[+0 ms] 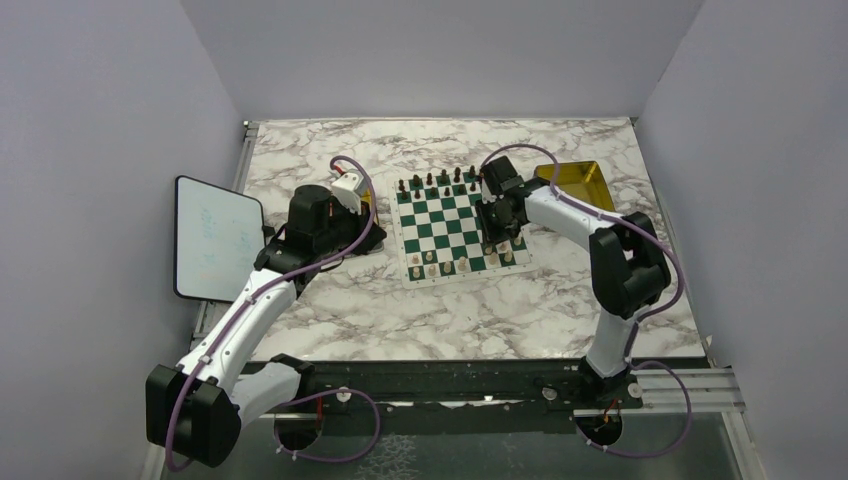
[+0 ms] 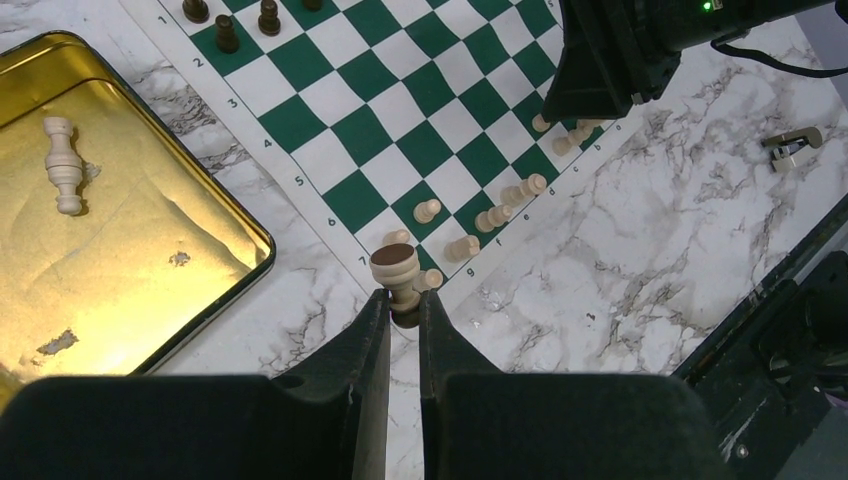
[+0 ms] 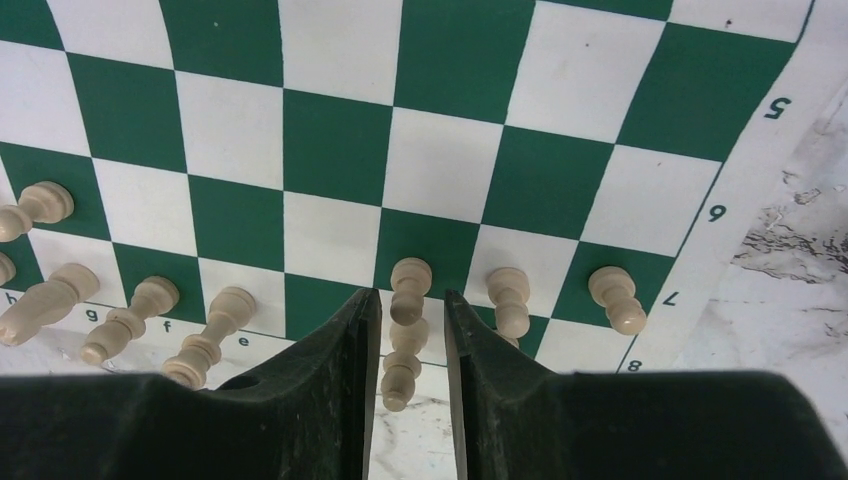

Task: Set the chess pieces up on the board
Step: Adjust the chess piece on the chessboard.

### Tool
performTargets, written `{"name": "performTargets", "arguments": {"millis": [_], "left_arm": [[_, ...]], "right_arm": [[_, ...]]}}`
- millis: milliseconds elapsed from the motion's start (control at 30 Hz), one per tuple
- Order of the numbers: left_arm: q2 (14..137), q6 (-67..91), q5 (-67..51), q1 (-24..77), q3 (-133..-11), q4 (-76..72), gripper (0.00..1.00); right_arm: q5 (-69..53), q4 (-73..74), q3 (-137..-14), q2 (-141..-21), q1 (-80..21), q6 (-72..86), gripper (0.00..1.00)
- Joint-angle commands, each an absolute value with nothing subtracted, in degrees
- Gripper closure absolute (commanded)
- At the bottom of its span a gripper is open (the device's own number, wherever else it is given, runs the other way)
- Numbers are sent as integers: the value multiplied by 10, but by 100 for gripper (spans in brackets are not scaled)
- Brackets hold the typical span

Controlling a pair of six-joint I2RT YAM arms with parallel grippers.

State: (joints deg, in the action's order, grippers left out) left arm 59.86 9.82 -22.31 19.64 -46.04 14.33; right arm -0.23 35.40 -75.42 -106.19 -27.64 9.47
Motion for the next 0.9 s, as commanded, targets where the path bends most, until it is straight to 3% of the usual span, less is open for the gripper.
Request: {"name": "performTargets", "arguments": {"millis": [0,600,867], "left_arm": [[594,87,-209,198,-458,137,100],[592,79,-201,198,-461,144,100],[592,77,-200,198,-462,145,100]], "right_arm": [[-21,338,-753,-1076,-275,91,67],[-23,353,-760,-1084,-274,95,71],[-20,345,-755,-1082,-275,104,79]]}}
